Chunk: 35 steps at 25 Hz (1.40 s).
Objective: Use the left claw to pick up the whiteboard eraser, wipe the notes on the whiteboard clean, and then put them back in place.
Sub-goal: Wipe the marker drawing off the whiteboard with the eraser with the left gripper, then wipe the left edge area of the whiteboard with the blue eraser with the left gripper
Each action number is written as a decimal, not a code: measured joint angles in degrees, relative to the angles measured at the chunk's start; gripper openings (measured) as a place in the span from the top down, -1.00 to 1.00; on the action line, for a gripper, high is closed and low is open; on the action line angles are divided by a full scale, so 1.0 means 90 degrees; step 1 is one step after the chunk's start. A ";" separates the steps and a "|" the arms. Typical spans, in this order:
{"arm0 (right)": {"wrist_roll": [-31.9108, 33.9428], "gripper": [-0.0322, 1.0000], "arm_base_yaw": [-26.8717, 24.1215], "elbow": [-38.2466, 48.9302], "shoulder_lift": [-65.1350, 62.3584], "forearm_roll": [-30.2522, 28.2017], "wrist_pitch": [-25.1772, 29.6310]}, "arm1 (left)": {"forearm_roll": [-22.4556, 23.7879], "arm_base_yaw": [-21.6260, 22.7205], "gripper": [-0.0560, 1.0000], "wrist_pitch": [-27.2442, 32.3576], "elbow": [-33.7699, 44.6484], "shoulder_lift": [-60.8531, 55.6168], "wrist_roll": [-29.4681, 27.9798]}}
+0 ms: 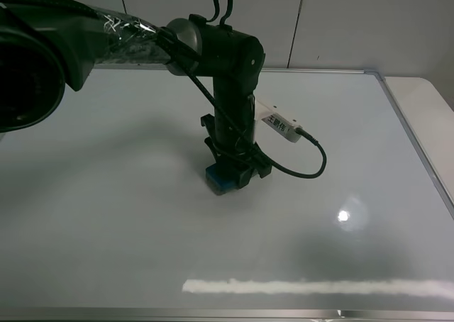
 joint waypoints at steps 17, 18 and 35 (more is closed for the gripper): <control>0.0000 -0.98 0.0000 0.0000 0.0000 0.0000 0.0000 | 0.0029 0.2216 -0.14 -0.1074 0.1383 -0.0641 0.0163; 0.0000 -0.98 0.0000 0.0000 0.0000 0.0000 0.0000 | 0.0045 0.2343 -0.14 -0.1199 0.1591 -0.0755 0.0163; 0.0000 -0.98 0.0000 0.0000 0.0000 0.0000 0.0000 | -0.0367 0.2764 -0.13 -0.2264 0.3711 -0.2527 -0.0198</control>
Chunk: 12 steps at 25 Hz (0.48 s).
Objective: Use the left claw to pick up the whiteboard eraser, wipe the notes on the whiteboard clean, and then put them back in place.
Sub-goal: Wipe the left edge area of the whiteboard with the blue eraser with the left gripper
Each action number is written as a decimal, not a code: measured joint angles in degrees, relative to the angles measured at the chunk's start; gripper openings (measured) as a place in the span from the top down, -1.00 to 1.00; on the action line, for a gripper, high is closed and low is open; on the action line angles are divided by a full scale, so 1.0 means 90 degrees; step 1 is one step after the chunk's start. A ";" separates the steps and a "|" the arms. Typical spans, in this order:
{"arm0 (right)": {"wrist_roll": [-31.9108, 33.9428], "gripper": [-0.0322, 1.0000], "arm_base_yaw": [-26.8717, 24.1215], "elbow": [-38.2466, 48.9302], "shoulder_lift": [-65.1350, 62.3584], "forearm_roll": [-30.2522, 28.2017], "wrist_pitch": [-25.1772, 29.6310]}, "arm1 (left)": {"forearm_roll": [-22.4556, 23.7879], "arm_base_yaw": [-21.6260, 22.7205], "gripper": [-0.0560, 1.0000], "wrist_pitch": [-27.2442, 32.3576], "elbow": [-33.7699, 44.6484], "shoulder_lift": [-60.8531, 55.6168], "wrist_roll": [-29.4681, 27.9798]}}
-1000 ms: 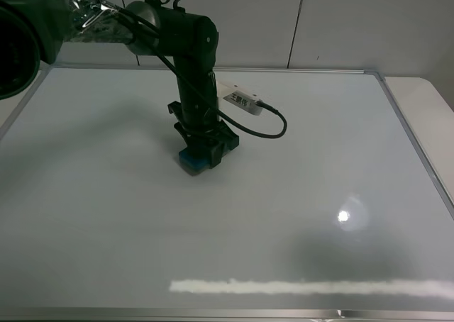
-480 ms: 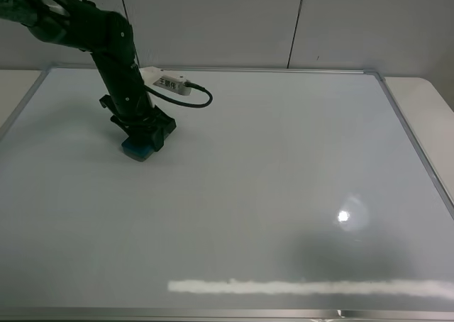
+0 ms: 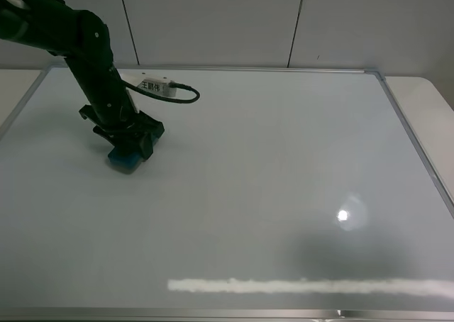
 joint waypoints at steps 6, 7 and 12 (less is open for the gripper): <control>0.0000 -0.98 0.0000 0.0000 0.0000 0.0000 0.0000 | -0.0357 0.0301 -0.13 -0.0534 0.1240 -0.1188 -0.0172; 0.0000 -0.98 0.0000 0.0000 0.0000 0.0000 0.0000 | -0.0406 0.0439 -0.13 -0.0564 0.1425 -0.1286 -0.0172; 0.0000 -0.98 0.0000 0.0000 0.0000 0.0000 0.0000 | -0.0522 0.1179 -0.13 -0.0670 0.2124 -0.1597 -0.0172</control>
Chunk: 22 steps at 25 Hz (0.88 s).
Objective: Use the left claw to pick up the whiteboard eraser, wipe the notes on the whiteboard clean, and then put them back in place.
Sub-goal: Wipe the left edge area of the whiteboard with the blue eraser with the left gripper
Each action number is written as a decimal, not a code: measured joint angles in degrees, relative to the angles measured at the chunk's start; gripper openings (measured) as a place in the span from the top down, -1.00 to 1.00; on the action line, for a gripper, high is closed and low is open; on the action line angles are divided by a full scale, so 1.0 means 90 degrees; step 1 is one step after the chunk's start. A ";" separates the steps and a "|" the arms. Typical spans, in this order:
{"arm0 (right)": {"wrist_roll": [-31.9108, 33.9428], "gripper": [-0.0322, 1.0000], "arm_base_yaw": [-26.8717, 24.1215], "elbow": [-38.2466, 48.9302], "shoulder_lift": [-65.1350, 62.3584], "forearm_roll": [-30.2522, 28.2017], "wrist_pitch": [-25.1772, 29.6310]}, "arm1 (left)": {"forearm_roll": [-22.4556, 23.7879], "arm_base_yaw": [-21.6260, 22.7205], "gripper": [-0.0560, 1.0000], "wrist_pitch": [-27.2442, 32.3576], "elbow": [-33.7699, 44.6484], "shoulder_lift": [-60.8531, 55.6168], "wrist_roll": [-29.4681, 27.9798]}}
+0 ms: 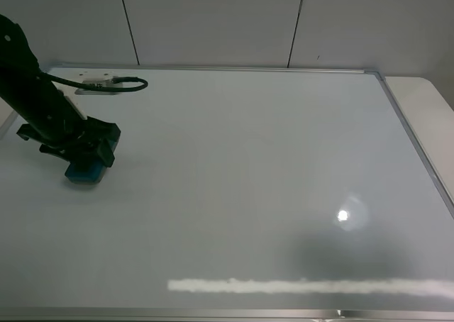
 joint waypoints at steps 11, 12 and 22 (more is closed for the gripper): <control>0.0000 -0.98 0.0000 0.0000 0.0000 0.0000 0.0000 | 0.0392 0.0830 -0.13 -0.0401 0.0165 -0.0030 -0.0082; 0.0000 -0.98 0.0000 0.0000 0.0000 0.0000 0.0000 | 0.0512 0.0874 -0.13 -0.0426 0.0165 -0.0030 -0.0160; 0.0000 -0.98 0.0000 0.0000 0.0000 0.0000 0.0000 | 0.1432 0.1021 -0.13 -0.0485 0.0165 0.0090 -0.1029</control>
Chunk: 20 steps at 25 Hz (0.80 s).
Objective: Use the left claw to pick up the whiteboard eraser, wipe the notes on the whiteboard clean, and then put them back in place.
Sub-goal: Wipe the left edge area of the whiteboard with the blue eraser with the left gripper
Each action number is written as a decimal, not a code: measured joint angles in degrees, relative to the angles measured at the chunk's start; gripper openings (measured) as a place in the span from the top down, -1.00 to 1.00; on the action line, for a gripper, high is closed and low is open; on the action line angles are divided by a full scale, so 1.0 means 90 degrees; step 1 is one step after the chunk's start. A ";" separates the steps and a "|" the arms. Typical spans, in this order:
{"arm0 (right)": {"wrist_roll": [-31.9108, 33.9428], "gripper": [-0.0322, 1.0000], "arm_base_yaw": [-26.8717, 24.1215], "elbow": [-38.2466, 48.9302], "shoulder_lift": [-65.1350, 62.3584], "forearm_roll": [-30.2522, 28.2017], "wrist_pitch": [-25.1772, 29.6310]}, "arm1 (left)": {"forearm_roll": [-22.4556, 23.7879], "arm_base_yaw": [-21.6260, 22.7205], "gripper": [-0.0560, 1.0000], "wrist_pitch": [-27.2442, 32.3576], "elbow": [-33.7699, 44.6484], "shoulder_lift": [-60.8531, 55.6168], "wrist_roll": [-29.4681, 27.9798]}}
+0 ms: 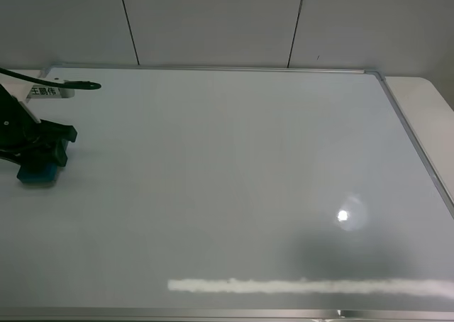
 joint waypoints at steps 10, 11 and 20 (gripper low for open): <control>0.0000 -0.98 0.0000 0.0000 0.0000 0.0000 0.0000 | 0.0000 0.0000 -0.13 -0.0044 0.0000 0.0324 0.0000; 0.0000 -0.98 0.0000 0.0000 0.0000 0.0000 0.0000 | 0.0000 0.0000 -0.13 -0.0044 0.0000 0.0324 0.0006; 0.0000 -0.98 0.0000 0.0000 0.0000 0.0000 0.0000 | 0.0000 0.0000 -0.13 0.0066 0.0000 0.0324 0.0141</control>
